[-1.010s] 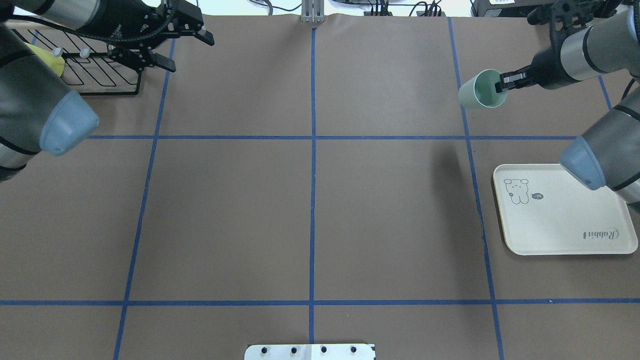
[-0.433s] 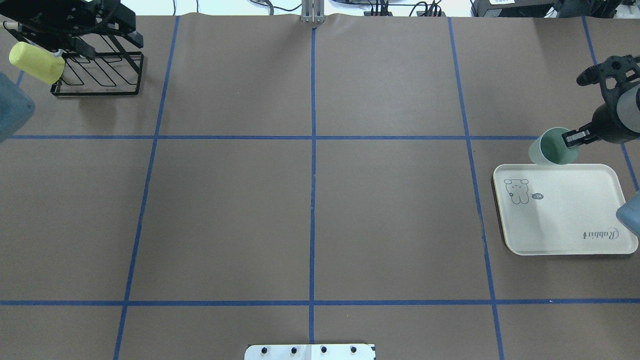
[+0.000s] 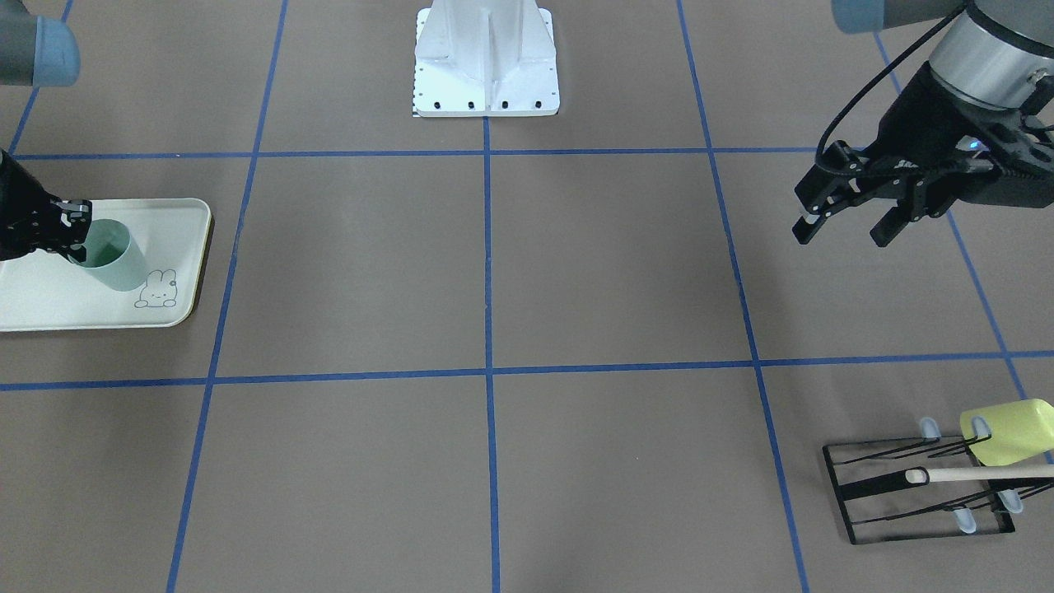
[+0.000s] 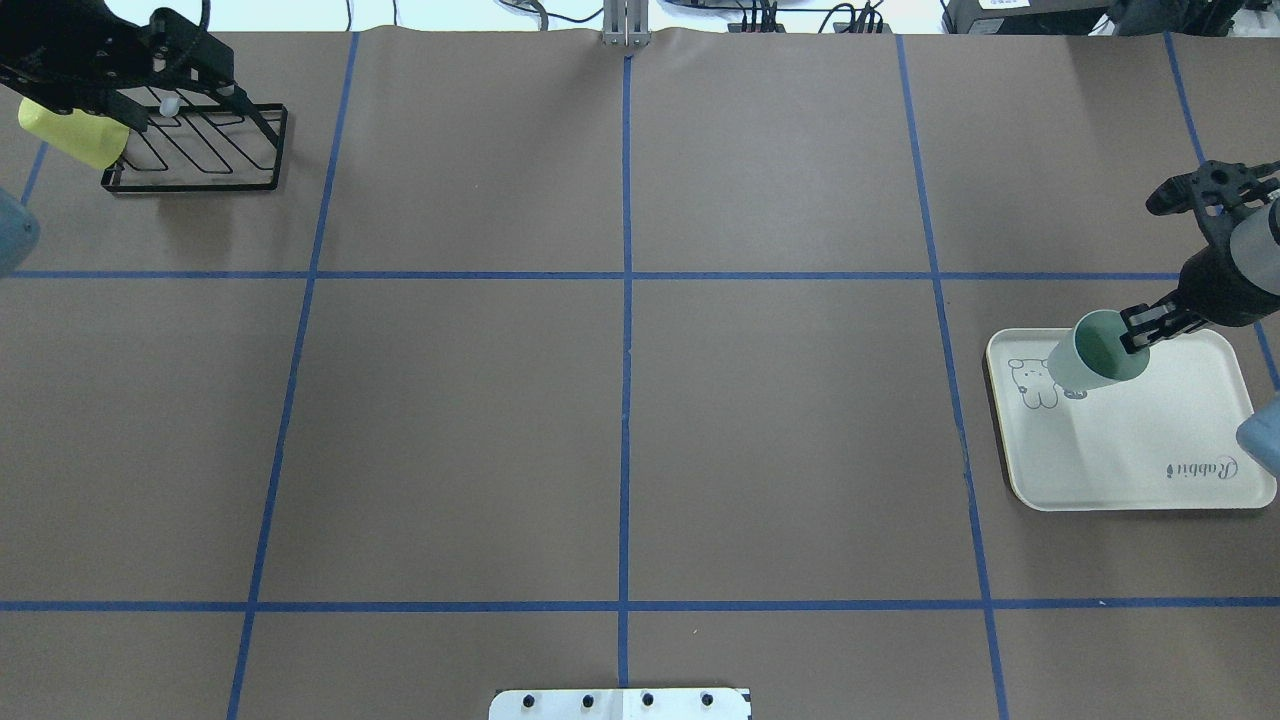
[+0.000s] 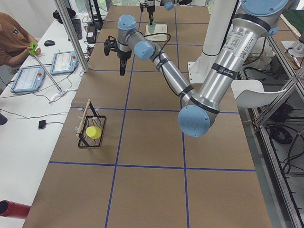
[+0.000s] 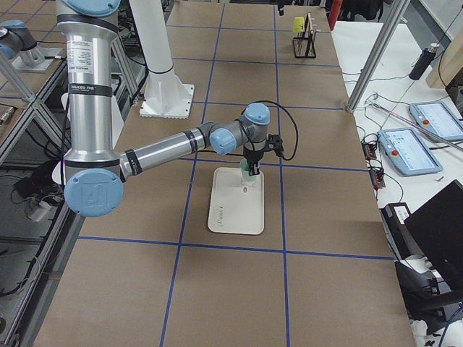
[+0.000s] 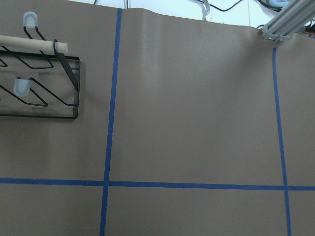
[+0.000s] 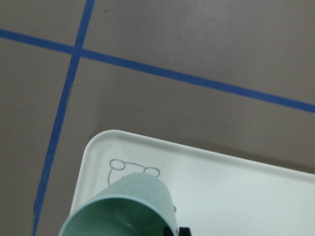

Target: Left arm grabs green cup and hands to right arm on tray

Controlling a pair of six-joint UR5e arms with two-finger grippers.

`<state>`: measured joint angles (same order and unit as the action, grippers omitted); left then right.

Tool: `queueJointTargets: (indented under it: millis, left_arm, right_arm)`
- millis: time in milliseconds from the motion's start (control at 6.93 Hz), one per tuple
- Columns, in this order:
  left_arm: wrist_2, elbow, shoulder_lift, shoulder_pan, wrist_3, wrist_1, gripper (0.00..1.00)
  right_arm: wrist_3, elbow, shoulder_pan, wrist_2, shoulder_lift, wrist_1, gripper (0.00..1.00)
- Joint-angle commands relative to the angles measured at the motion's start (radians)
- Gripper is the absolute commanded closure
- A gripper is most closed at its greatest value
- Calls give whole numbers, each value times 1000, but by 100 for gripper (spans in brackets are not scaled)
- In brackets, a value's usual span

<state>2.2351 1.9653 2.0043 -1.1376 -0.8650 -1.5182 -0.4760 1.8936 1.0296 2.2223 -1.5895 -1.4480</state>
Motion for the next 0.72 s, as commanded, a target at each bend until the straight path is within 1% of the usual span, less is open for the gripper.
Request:
queueJointTargets:
  millis: [0, 289, 577]
  left_arm:
    - [3, 7, -73, -30, 105, 4, 0]
    - [1, 33, -165, -62, 228, 4, 0]
    - [0, 37, -199, -76, 277, 3, 0]
  right_arm:
    - [57, -48, 9, 40, -4, -28, 100]
    - [146, -99, 56, 89, -6, -26, 100]
    - [239, -135, 61, 91, -4, -22, 100]
